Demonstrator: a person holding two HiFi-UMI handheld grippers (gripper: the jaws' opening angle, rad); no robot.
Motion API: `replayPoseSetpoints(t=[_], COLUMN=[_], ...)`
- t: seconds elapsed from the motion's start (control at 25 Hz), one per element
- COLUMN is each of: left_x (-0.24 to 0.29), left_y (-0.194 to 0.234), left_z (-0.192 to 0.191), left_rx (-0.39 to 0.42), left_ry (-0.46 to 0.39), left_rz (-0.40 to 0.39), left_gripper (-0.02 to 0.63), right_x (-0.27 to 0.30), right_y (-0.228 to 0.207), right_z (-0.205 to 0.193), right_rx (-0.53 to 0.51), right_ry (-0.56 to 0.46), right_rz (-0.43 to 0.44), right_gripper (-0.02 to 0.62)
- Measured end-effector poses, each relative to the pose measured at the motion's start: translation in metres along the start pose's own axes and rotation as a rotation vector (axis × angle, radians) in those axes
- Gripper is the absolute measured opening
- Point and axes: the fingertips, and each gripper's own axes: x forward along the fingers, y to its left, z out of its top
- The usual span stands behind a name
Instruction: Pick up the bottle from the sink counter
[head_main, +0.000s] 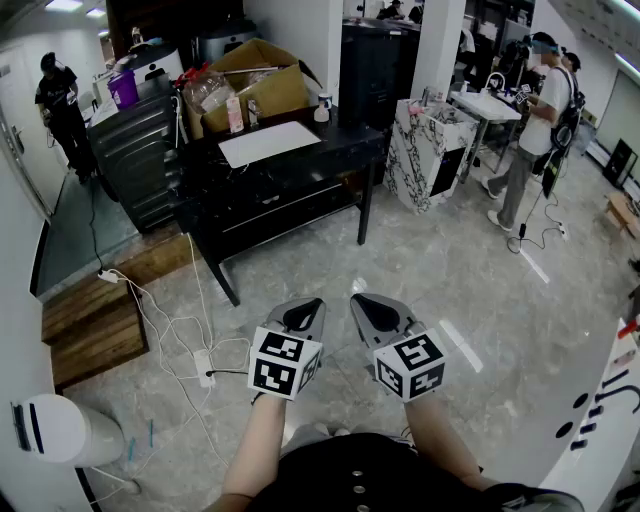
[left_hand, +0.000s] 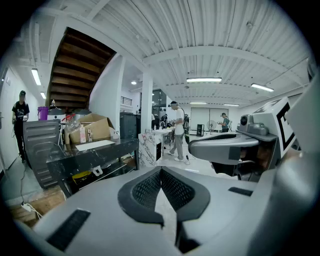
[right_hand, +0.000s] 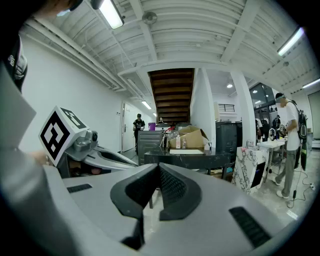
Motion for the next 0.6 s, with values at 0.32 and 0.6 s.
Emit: replayPoseSetpoints(t=[0.32,0.6], left_x=[-0.001,-0.003], left_y=[0.006,0.01], left_z=[0.001,-0.003], left_rx=[0.007,0.0], left_ry=[0.005,-0.029], left_rz=[0.005,-0.053], left_gripper=[0.017,0.017], right_x=[0.003,0.013], right_y=[0.007,0.015], right_z=[0.001,-0.01], right_rx=[0.008,0.014], right_ry=[-0.003,0.009], right_rz=[0.025,0.024], right_gripper=[0.002,0.003])
